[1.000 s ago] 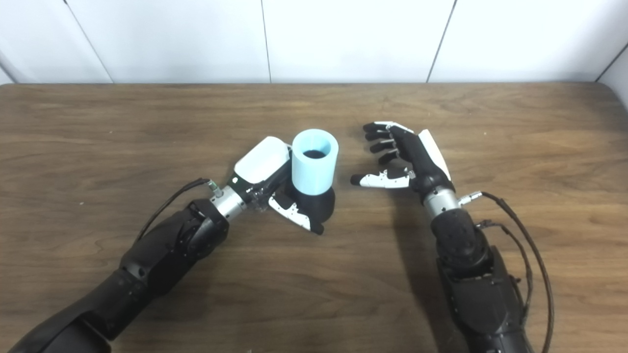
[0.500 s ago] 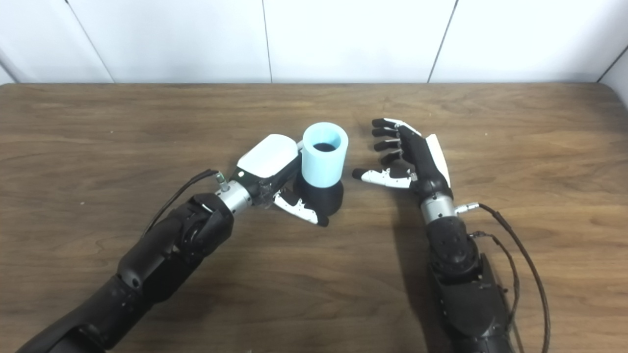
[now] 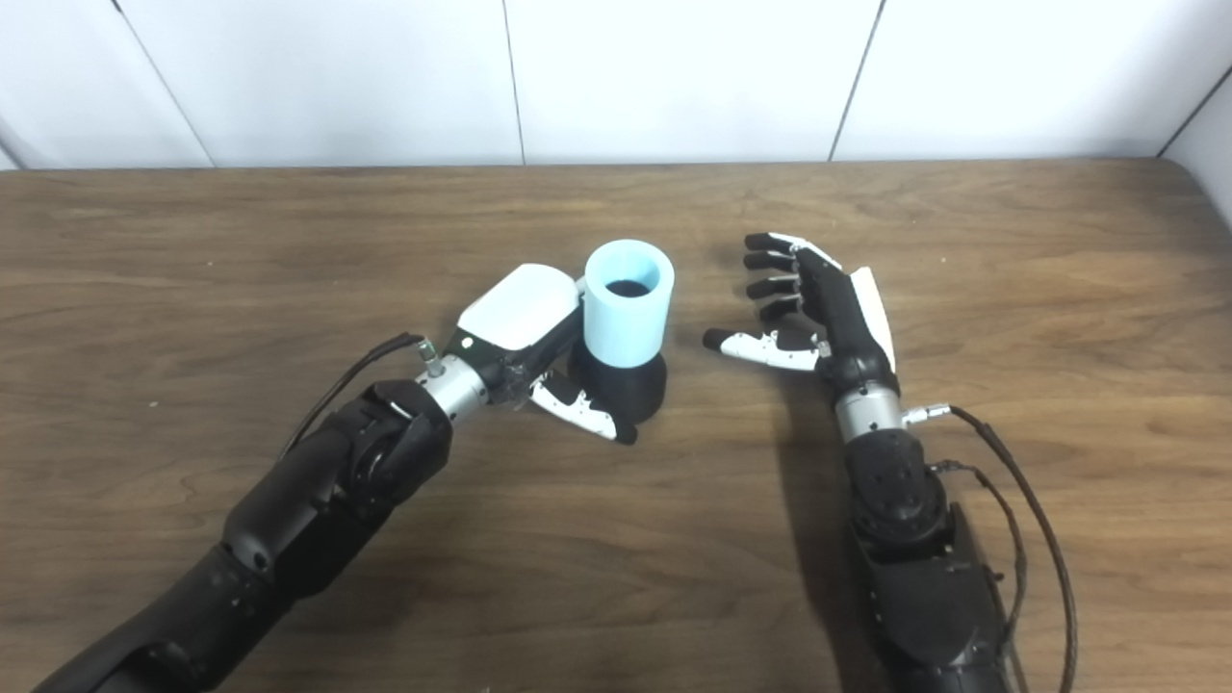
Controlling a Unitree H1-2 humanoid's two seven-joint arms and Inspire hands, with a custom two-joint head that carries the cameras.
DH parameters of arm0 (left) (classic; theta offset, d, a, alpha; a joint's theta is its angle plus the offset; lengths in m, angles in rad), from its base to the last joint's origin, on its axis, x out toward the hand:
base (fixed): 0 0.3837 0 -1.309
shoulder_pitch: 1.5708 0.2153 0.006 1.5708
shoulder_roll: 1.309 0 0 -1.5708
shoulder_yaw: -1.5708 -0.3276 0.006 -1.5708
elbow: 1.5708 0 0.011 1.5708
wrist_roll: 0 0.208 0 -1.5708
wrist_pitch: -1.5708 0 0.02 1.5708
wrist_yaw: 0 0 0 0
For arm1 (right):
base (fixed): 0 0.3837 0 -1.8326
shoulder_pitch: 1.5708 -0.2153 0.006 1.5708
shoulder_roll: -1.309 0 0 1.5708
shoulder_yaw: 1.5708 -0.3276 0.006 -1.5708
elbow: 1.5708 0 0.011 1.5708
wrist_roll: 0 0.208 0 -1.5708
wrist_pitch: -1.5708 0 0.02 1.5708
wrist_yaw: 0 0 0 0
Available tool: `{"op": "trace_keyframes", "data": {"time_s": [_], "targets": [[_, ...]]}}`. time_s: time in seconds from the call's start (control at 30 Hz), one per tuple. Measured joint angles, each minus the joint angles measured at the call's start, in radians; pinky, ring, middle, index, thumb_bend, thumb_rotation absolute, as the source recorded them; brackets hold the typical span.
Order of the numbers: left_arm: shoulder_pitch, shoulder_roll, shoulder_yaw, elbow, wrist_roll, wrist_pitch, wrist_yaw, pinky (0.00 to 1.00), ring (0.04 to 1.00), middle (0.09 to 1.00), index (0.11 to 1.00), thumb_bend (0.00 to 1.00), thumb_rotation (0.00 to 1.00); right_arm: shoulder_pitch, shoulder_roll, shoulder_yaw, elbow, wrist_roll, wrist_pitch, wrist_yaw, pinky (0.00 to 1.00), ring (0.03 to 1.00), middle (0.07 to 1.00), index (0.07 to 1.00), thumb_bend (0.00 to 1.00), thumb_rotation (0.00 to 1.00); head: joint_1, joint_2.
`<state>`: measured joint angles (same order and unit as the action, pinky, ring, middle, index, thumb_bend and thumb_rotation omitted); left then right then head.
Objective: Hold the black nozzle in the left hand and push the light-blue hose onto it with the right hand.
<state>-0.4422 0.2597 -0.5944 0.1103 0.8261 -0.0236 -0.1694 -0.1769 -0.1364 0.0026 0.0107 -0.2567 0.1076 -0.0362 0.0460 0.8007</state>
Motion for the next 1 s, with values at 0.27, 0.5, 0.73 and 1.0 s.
{"op": "trace_keyframes", "data": {"time_s": [0.27,0.5,0.73,1.0], "targets": [[0.041,0.002,0.067,-0.086,0.001,0.069,-0.072,0.95,1.000,1.000,1.000,0.95,0.28,0.001,-0.001,0.000,0.000,0.012,-0.003,0.000,0.52,0.619,0.716,0.733,0.73,0.01,0.006,-0.002],[0.096,0.055,0.175,-0.177,-0.020,0.112,-0.157,0.96,1.000,1.000,1.000,0.94,0.27,0.001,-0.005,0.000,0.002,0.014,-0.010,0.000,0.52,0.628,0.721,0.737,0.73,0.01,0.011,-0.002],[0.136,0.085,0.250,-0.212,-0.023,0.162,-0.168,0.97,1.000,1.000,1.000,0.94,0.26,0.001,-0.009,0.000,0.005,0.014,-0.019,0.000,0.52,0.623,0.719,0.737,0.73,0.00,0.012,-0.002],[0.168,0.107,0.304,-0.254,-0.024,0.215,-0.198,0.95,1.000,1.000,1.000,0.95,0.25,0.001,-0.012,0.000,0.005,0.012,-0.019,0.000,0.52,0.618,0.714,0.736,0.74,0.00,0.017,-0.002]]}}
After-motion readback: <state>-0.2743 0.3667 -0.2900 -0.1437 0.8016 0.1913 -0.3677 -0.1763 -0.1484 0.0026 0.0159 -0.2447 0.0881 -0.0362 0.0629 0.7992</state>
